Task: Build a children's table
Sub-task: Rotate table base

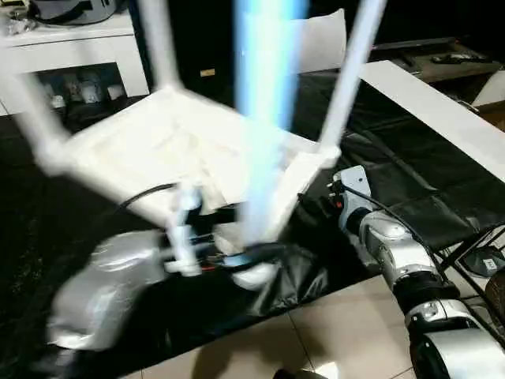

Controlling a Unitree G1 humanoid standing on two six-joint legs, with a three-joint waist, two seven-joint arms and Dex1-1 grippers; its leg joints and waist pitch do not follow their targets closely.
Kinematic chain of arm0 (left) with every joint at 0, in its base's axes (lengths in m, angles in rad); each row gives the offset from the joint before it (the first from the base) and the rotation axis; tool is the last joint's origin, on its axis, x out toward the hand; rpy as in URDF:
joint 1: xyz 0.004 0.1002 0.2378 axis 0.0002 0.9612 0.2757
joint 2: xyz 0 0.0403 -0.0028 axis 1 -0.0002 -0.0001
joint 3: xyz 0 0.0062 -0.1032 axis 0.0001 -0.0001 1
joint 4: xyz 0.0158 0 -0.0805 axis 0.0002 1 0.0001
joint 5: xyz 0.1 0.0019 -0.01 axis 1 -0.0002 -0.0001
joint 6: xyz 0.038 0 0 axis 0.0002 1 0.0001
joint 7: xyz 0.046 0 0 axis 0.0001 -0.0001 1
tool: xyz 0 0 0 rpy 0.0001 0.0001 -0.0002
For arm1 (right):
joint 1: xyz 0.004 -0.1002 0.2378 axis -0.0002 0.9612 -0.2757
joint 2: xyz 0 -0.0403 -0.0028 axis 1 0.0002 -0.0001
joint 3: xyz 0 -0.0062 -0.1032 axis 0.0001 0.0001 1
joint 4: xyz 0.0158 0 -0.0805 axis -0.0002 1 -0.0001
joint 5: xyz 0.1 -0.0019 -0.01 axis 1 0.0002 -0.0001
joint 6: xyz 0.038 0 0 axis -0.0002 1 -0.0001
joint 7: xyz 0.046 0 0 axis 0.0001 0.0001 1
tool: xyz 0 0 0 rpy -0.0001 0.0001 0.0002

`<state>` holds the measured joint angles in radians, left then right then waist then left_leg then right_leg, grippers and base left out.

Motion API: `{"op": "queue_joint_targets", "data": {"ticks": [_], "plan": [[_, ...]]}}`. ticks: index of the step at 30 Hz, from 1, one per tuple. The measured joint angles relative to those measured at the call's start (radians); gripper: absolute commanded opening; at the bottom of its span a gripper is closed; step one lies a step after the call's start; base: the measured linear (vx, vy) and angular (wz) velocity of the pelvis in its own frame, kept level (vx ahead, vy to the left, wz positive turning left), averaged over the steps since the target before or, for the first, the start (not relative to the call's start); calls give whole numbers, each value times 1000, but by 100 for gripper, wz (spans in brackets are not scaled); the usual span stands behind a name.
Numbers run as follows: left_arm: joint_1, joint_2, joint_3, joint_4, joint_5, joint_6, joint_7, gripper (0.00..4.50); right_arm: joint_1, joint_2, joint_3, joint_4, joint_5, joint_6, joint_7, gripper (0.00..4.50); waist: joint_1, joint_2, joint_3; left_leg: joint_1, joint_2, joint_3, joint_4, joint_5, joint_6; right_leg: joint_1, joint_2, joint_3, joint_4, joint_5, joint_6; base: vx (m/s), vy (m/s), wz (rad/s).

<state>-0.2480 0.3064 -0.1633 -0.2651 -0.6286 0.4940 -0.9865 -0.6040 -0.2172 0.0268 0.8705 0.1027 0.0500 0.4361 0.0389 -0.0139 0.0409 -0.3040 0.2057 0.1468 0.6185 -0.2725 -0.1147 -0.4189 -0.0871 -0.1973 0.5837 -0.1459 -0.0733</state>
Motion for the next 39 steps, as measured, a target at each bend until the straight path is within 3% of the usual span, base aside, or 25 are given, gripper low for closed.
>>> {"op": "queue_joint_targets", "data": {"ticks": [6, 13, 22, 29, 39], "plan": [[-79, -108, -72, 41, 38, -43, 33, 442, 4, 20, 1, 6, -13, -44, 42, 450, -6, 1, 0, -2, 1, -1, 0, 0, 0, 0, 1, -1, -2, 0, 0, 0, 0, 0], [-118, -209, -90, 123, 101, -111, 89, 442, 47, 74, 2, -25, -9, -64, 90, 450, -18, 1, 0, -3, 4, -2, 0, 0, 0, 0, 4, -3, -5, 0, 0, 0, 0, 0], [-209, -288, -95, 288, 275, -253, 287, 442, 25, 119, -3, 8, -18, -86, 42, 450, -5, 1, 0, -4, 4, -3, 0, 0, 0, 0, 4, -4, -6, 1, -1, 0, 0, 0], [-251, -216, -80, 463, 438, -397, 405, 442, 21, 69, -44, 9, -29, -78, -61, 450, -1, 4, -2, -7, 3, -5, 0, 0, 0, -2, 3, -5, -6, 1, 0, 0, 0, 0], [-215, -112, -21, 496, 458, -432, 400, 442, 107, -28, -105, -31, -11, -53, -82, 450, 0, 5, -2, -11, 3, -5, 0, 0, 0, -6, 3, -6, -5, 1, -1, 0, 0, 0]]}}
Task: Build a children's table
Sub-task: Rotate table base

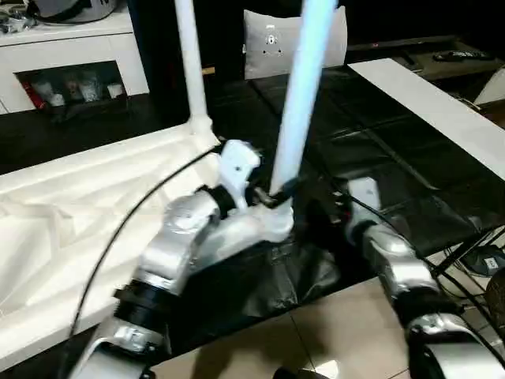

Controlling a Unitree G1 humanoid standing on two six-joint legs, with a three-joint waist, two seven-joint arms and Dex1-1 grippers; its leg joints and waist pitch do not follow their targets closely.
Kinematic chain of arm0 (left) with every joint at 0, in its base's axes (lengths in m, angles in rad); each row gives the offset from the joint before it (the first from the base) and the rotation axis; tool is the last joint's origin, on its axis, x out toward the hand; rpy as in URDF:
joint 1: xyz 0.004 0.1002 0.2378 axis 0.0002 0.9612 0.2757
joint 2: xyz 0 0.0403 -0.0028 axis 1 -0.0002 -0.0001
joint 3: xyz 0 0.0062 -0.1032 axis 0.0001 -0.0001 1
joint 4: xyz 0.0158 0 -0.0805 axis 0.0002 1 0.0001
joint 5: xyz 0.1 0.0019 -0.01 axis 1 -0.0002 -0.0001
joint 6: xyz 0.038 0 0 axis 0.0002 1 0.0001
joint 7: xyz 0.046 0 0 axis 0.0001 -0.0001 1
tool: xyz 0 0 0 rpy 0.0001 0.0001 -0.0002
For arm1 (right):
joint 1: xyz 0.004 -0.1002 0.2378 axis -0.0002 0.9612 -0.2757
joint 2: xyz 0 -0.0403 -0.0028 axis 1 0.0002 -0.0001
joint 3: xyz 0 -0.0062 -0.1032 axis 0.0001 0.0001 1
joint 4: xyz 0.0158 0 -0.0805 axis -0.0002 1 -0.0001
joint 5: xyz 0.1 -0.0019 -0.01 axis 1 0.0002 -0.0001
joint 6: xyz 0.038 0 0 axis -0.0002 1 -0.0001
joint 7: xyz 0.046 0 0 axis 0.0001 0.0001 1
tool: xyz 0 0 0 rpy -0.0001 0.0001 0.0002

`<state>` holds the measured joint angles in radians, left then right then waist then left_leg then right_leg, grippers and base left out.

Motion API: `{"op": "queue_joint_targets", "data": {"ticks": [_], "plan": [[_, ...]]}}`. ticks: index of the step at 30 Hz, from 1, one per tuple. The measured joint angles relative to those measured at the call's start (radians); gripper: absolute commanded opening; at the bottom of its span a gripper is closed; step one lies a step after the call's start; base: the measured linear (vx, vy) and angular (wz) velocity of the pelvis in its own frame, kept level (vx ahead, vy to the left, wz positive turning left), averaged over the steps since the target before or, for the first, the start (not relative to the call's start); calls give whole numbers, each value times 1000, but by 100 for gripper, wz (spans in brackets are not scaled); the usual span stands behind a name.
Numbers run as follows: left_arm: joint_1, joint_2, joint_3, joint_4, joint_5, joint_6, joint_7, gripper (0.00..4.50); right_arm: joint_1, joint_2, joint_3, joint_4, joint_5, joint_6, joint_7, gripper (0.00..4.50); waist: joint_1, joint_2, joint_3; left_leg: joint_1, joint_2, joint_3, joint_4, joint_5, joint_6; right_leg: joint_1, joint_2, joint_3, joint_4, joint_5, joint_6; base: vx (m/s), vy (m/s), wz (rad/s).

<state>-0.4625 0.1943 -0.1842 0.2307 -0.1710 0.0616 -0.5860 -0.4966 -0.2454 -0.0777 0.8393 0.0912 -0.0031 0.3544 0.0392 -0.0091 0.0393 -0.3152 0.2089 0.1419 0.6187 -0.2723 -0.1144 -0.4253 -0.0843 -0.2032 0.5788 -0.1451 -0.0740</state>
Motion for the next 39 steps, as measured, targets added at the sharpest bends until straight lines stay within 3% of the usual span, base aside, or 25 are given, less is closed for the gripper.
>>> {"op": "queue_joint_targets", "data": {"ticks": [3, 6, 11, 14, 18, 19, 20, 21, 22, 23, 24, 26, 27, 28, 29, 30, 31, 32, 33, 34, 35, 36, 37, 38, 39], "plan": [[50, 37, 13, -36, 2, 25, -2, 442, 35, -18, -30, -77, 28, 10, 31, 450, -1, 0, 0, 0, 0, 0, 0, 0, 0, 0, 0, 0, 0, 0, 0, 0, 0, 0], [109, 48, 17, -88, 15, 86, 14, 442, 78, -10, -35, -206, 66, 69, 55, 450, 2, 1, 0, 0, 0, 0, 0, 0, 0, 0, 0, 0, -1, 0, 0, 0, 0, 0], [292, -29, 79, -304, -71, 131, 120, 442, 233, 15, -12, -591, 135, 278, 28, 450, 18, 0, 0, -2, 0, 0, 0, -1, 1, 0, 0, 0, -3, -1, 1, 0, 0, 0], [356, -32, 116, -390, -72, 149, 176, 442, 302, 17, -3, -729, 153, 350, 14, 450, 22, -5, 0, -1, 0, 0, 0, 0, 0, 1, 0, -1, -3, 0, 2, 0, 0, 0], [456, -50, 186, -495, -43, 182, 272, 442, 421, 26, 15, -905, 152, 345, 14, 450, 19, -10, 0, 0, 2, -1, 0, 0, 0, 9, 6, -6, -16, 4, 8, 0, 0, 0], [456, -51, 200, -500, -25, 192, 297, 442, 427, 24, 23, -929, 150, 353, 12, 450, 18, -10, 1, -6, 3, -13, 1, 0, -1, 13, 5, -15, -22, 6, 11, -23, -8, 19], [445, -48, 209, -502, -5, 201, 324, 442, 433, 21, 34, -959, 149, 370, 12, 450, 3, -6, 1, -18, 1, -49, 4, 3, -1, 23, -1, -37, -28, 6, 13, -23, -8, 19], [441, -47, 213, -505, 6, 207, 342, 442, 433, 17, 47, -977, 146, 386, 10, 450, -7, -7, 1, -22, -1, -66, 5, 5, 0, 31, 3, -38, -29, 7, 13, -17, -63, 50], [436, -47, 217, -505, 16, 217, 360, 442, 433, 18, 57, -995, 141, 396, 5, 450, -13, -4, 4, -23, -4, -83, 6, 5, -5, 37, 11, -29, -15, 3, 13, 12, -86, 62], [423, -50, 229, -503, 22, 238, 391, 442, 429, 22, 73, -1006, 135, 407, -5, 450, -17, -6, 6, -19, -8, -99, 6, 7, -11, 38, 22, -3, 20, -26, 11, 12, -86, 62], [411, -51, 233, -498, 30, 247, 413, 442, 424, 25, 85, -1009, 127, 409, -13, 450, -22, -17, 7, -16, -15, -115, 6, 10, -16, 40, 31, 28, 59, -58, -1, 43, -132, 75], [413, -43, 234, -495, 71, 275, 449, 442, 421, 20, 97, -1023, 93, 402, -26, 450, -15, -32, 7, -15, -22, -141, 5, 16, -15, 41, 41, 48, 101, -105, -19, 71, -204, 85], [418, -42, 227, -493, 87, 284, 457, 442, 419, 2, 96, -1023, 75, 387, -30, 450, 5, -41, 2, -24, -27, -139, 24, 8, 28, 42, 41, 33, 100, -110, -23, 60, -194, 65], [424, -54, 217, -492, 95, 288, 462, 442, 419, -15, 95, -1023, 63, 383, -27, 450, 26, -37, 6, -42, -27, -109, 62, -8, 57, 41, 34, 18, 99, -116, -17, 24, -162, 46], [442, -68, 200, -492, 101, 290, 461, 442, 431, -31, 94, -1023, 61, 382, -18, 450, 42, -38, 7, -52, -48, -67, 86, -10, 61, 43, 24, 1, 97, -119, -12, 24, -162, 46], [447, -75, 183, -492, 103, 295, 461, 442, 437, -33, 91, -1025, 61, 383, -18, 450, 57, -33, 6, -51, -63, -48, 79, -10, 62, 43, 20, -11, 96, -117, -4, 22, -122, 53], [447, -80, 174, -493, 104, 297, 461, 442, 441, -32, 84, -1026, 60, 383, -19, 450, 66, -31, 7, -52, -81, -43, 79, -16, 74, 42, 21, -24, 95, -117, -4, 20, -74, 47], [447, -81, 171, -495, 103, 306, 461, 442, 447, -33, 76, -1029, 58, 383, -24, 450, 77, -20, 5, -65, -93, -46, 106, -21, 82, 42, 20, -44, 95, -118, -6, 20, -74, 47], [447, -82, 170, -497, 102, 320, 463, 442, 455, -30, 74, -1032, 57, 383, -34, 450, 80, -18, 5, -80, -92, -50, 124, -21, 82, 44, 16, -61, 95, -120, -9, -15, -51, 41], [449, -82, 170, -499, 102, 337, 467, 442, 462, -21, 65, -1034, 58, 386, -49, 450, 83, -14, 7, -85, -85, -53, 124, -21, 82, 49, 9, -79, 94, -121, -12, -42, -24, 47], [453, -81, 172, -498, 102, 346, 472, 442, 463, 0, 43, -1034, 73, 402, -66, 450, 88, -5, 13, -67, -65, -38, 100, -17, 74, 58, 10, -81, 89, -119, -11, -42, -24, 47], [461, -76, 173, -498, 104, 346, 473, 442, 463, 13, 37, -1035, 83, 419, -76, 450, 90, 2, 16, -54, -62, -27, 79, -10, 81, 71, 12, -77, 69, -108, -12, -44, 38, 18], [467, -61, 173, -500, 109, 335, 472, 442, 462, 24, 37, -1041, 98, 434, -81, 450, 87, 11, 16, -47, -59, -25, 67, 0, 90, 84, 21, -74, 46, -99, 0, -36, 83, 0], [464, -45, 174, -504, 114, 316, 470, 442, 463, 32, 41, -1057, 107, 442, -84, 450, 80, 9, 15, -42, -54, -9, 58, 3, 90, 79, 34, -14, 54, -95, 14, -36, 83, 0], [464, -40, 183, -509, 122, 305, 470, 442, 466, 31, 41, -1068, 109, 443, -84, 450, 71, 4, 15, -38, -55, 5, 59, 5, 89, 77, 32, 21, 70, -96, 21, -25, 57, 15]]}}
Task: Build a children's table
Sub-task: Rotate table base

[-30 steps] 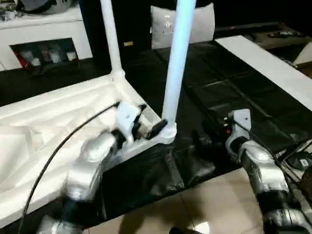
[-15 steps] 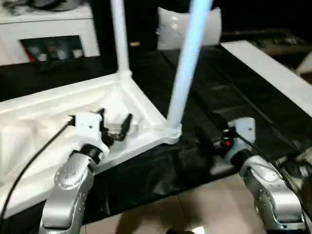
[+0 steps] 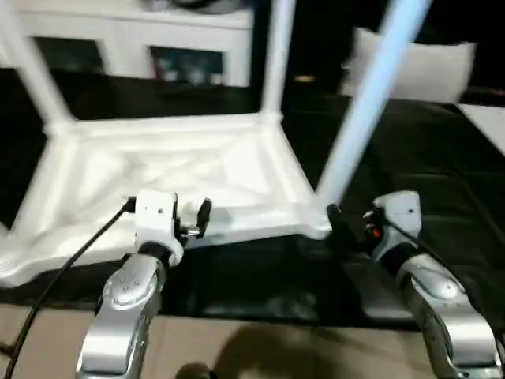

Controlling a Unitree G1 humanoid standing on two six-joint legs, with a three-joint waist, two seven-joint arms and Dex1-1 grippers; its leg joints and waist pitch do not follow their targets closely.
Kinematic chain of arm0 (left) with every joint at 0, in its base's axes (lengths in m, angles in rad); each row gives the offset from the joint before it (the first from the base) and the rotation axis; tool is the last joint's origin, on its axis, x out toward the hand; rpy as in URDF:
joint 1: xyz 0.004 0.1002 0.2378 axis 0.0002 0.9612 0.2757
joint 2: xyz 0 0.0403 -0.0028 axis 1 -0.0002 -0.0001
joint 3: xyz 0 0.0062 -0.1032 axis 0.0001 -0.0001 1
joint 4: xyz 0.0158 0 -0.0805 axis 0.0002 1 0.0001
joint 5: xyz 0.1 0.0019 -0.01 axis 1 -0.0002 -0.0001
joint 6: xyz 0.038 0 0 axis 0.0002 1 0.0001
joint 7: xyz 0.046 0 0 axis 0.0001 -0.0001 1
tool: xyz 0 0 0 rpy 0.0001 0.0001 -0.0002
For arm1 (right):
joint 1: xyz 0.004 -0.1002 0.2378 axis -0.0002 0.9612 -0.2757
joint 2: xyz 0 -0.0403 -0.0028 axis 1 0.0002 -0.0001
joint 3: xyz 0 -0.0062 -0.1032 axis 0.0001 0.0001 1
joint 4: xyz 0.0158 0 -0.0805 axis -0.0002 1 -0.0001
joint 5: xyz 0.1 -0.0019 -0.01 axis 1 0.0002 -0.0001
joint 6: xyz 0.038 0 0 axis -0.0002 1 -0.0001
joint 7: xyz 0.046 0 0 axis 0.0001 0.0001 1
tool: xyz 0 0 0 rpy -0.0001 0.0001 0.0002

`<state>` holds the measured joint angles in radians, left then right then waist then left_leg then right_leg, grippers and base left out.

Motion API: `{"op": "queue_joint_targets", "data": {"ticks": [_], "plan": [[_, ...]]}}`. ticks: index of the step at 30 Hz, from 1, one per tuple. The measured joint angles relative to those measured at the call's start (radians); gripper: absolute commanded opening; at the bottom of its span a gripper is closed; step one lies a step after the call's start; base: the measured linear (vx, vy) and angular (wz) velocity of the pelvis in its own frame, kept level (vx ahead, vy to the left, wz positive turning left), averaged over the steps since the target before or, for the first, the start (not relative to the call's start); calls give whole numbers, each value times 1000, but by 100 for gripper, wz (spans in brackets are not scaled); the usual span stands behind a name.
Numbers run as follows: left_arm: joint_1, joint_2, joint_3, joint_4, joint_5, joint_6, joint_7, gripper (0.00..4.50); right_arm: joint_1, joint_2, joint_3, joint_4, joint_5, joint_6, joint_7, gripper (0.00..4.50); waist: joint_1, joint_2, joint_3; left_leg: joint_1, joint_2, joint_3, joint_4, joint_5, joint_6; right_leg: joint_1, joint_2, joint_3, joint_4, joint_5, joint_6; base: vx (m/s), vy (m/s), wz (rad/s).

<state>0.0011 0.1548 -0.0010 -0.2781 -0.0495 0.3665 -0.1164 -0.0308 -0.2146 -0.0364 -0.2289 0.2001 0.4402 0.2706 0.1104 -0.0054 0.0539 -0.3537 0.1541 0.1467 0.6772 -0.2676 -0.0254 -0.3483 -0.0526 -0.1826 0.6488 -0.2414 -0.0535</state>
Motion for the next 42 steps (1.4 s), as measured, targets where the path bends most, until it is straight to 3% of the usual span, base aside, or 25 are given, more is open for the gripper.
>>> {"op": "queue_joint_targets", "data": {"ticks": [1, 3, 7, 11, 19, 22, 31, 34, 38, 40, 42], "plan": [[2, -3, 2, -3, 4, -6, -3, 442, 10, -5, 0, -7, 0, -1, 1, 450, -2, -7, 1, 8, -3, 9, -6, 2, -4, 2, -2, 15, 2, -5, -3, 0, 0, 0], [8, -12, -7, -11, 5, -13, -10, 442, 40, -15, -1, -18, -1, -5, 1, 450, -3, -18, 3, 21, -13, 25, -31, 7, -10, 7, -8, 29, -8, -3, 2, 0, 0, 0], [14, -7, -34, -14, -3, -13, -34, 442, 67, -2, 1, -34, 0, -4, 1, 450, -23, -18, 6, 21, -14, 26, -50, 25, -4, 7, -5, 29, -28, 3, 6, 0, 0, 0], [27, -5, -36, -14, -14, -16, -45, 442, 85, 1, 3, -69, 4, -5, 1, 450, -39, -20, 7, 19, -15, 27, -56, 26, -3, 6, -4, 29, -38, 14, 5, 0, 0, 0], [44, 0, -37, -44, -33, -27, -76, 442, 113, -1, -15, -79, 6, -51, 3, 450, -36, -18, 7, 11, -15, 27, -59, 23, 3, -2, -4, 29, -38, 12, 0, 0, 0, 0], [49, 1, -36, -44, -34, -27, -76, 442, 113, -8, -42, -79, 23, -60, 13, 450, -35, -19, 8, 12, -15, 28, -59, 22, 3, -1, -4, 29, -39, 10, 3, 0, 0, 0], [70, 1, -37, -54, -36, -27, -78, 442, 121, -11, -37, -84, 33, -78, 31, 450, -36, -20, 9, 21, -15, 29, -61, 22, 3, 4, -4, 30, -39, 7, 6, 0, 0, 0], [71, 0, -37, -54, -36, -27, -78, 442, 122, -6, -32, -84, 33, -78, 32, 450, -38, -19, 9, 29, -15, 29, -64, 21, 3, 11, -3, 29, -44, 6, 6, 0, 0, 0], [77, -1, -38, -71, -36, -26, -78, 442, 133, -14, -32, -85, 33, -79, 36, 450, -48, -17, 13, 61, -14, 29, -82, 15, 1, 48, 3, 27, -74, 4, 9, 0, 0, 0], [77, -4, -38, -76, -37, -26, -78, 442, 134, -16, -32, -86, 33, -79, 38, 450, -55, -17, 12, 67, -15, 30, -81, 8, 2, 55, 3, 28, -77, 1, 11, 64, 17, 0], [79, -5, -38, -76, -41, -27, -78, 442, 134, -20, -32, -97, 33, -79, 39, 450, -58, -19, 10, 63, -15, 31, -81, -1, 3, 56, 3, 29, -77, -6, 14, 70, 16, -1]]}}
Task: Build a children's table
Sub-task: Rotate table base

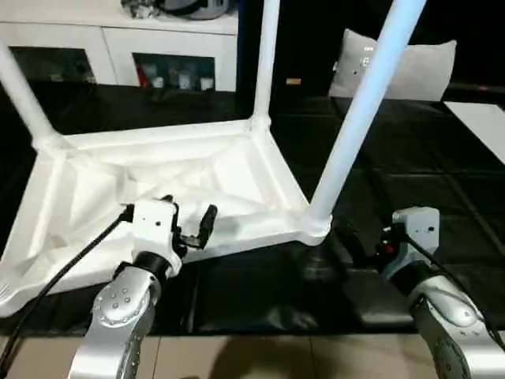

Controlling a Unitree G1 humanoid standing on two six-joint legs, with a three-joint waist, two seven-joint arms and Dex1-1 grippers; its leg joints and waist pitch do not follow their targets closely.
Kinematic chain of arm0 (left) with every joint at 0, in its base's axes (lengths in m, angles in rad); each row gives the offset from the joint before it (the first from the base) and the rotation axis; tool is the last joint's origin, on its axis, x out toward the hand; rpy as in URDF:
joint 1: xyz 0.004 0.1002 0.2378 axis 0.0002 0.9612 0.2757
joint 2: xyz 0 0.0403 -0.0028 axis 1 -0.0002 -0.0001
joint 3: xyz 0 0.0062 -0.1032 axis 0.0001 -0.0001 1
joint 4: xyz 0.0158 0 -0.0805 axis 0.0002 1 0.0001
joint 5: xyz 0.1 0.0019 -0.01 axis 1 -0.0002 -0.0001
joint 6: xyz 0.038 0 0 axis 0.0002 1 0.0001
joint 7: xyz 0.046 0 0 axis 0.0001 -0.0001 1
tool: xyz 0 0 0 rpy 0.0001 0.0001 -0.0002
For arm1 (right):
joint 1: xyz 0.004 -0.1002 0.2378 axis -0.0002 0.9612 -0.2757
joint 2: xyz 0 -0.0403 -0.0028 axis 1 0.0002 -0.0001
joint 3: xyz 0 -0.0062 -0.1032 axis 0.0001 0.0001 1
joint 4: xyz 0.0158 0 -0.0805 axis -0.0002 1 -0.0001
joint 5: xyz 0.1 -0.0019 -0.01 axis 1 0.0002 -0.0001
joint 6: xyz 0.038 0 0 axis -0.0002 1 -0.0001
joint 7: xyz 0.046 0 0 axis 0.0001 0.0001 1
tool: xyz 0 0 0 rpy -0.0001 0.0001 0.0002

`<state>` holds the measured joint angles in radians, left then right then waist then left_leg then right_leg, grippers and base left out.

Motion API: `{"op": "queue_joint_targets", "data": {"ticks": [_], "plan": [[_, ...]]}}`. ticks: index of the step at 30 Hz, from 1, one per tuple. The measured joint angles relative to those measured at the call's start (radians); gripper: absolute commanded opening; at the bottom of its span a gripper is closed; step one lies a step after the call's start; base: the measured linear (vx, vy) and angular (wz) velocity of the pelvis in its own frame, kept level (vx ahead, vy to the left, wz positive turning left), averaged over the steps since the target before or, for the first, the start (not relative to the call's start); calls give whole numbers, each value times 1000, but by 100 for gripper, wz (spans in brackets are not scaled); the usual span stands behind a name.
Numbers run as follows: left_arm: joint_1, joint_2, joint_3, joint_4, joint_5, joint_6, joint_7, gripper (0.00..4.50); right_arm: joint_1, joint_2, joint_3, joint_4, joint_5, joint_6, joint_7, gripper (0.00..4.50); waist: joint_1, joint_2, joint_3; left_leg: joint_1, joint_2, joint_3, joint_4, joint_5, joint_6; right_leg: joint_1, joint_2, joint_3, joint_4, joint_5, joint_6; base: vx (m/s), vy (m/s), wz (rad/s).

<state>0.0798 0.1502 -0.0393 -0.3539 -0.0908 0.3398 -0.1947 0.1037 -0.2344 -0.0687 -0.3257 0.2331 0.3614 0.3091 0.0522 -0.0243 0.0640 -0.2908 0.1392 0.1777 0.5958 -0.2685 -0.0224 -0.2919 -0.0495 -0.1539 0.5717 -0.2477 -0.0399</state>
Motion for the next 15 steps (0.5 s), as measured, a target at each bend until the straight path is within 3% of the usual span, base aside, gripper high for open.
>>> {"op": "queue_joint_targets", "data": {"ticks": [6, 8, 9, 10, 11, 12, 13, 14, 15], "plan": [[8, -1, 1, 0, -3, 0, -1, 442, 0, -8, -1, -14, 0, 0, 4, 450, 0, 0, -18, -7, 0, 1, 7, -27, 14, -2, 0, 0, 4, -28, 0, 106, 10, 2], [5, -1, 2, 0, -3, -1, -2, 442, -1, -8, 1, -14, 0, -1, 4, 450, -13, 3, -28, -1, -2, -3, 11, -38, 17, -4, 0, 4, 14, -40, 5, 164, 10, 4], [4, 0, 3, 1, -3, -4, -4, 442, -3, -8, 3, -14, 0, -1, 4, 450, -21, 2, -28, 3, -6, -6, 14, -44, 18, -10, -2, 9, 28, -51, 2, 159, -10, 9], [4, 0, 3, 2, -3, -5, -7, 442, -4, -7, 7, -14, -1, -1, 4, 450, -29, -4, -30, 9, -11, -8, 16, -50, 17, -25, -6, 26, 57, -59, -1, 119, -38, 13], [5, 4, 4, 2, -3, -6, -8, 442, -5, -4, 13, -14, -1, -1, 3, 450, -43, -16, -36, 12, -24, -10, 22, -57, 16, -38, -12, 60, 87, -78, -1, 119, -38, 13], [6, 4, 4, 1, -3, -7, -8, 442, -3, -5, 12, -15, -1, -1, 1, 450, -43, -24, -39, 7, -30, -10, 33, -67, 28, -31, -8, 83, 97, -97, 16, 136, -37, 19], [7, -1, 3, 1, -3, -6, -8, 442, 7, -10, 5, -14, -2, 0, -1, 450, -33, -24, -38, -10, -36, -17, 71, -76, 89, -19, -2, 94, 94, -102, 12, 124, -26, 13], [15, -10, -16, -1, -9, -6, -11, 442, 16, -15, -4, -12, -7, 2, -6, 450, -10, -21, -36, -43, -36, -41, 146, -72, 123, 2, 4, 97, 81, -102, 12, 124, -26, 13], [28, -10, -17, -7, -16, -9, -15, 442, 15, -12, -3, -14, -8, 2, -8, 450, -2, -20, -36, -69, -35, -57, 163, -65, 111, 19, 9, 95, 69, -98, 16, 79, -40, -8]]}}
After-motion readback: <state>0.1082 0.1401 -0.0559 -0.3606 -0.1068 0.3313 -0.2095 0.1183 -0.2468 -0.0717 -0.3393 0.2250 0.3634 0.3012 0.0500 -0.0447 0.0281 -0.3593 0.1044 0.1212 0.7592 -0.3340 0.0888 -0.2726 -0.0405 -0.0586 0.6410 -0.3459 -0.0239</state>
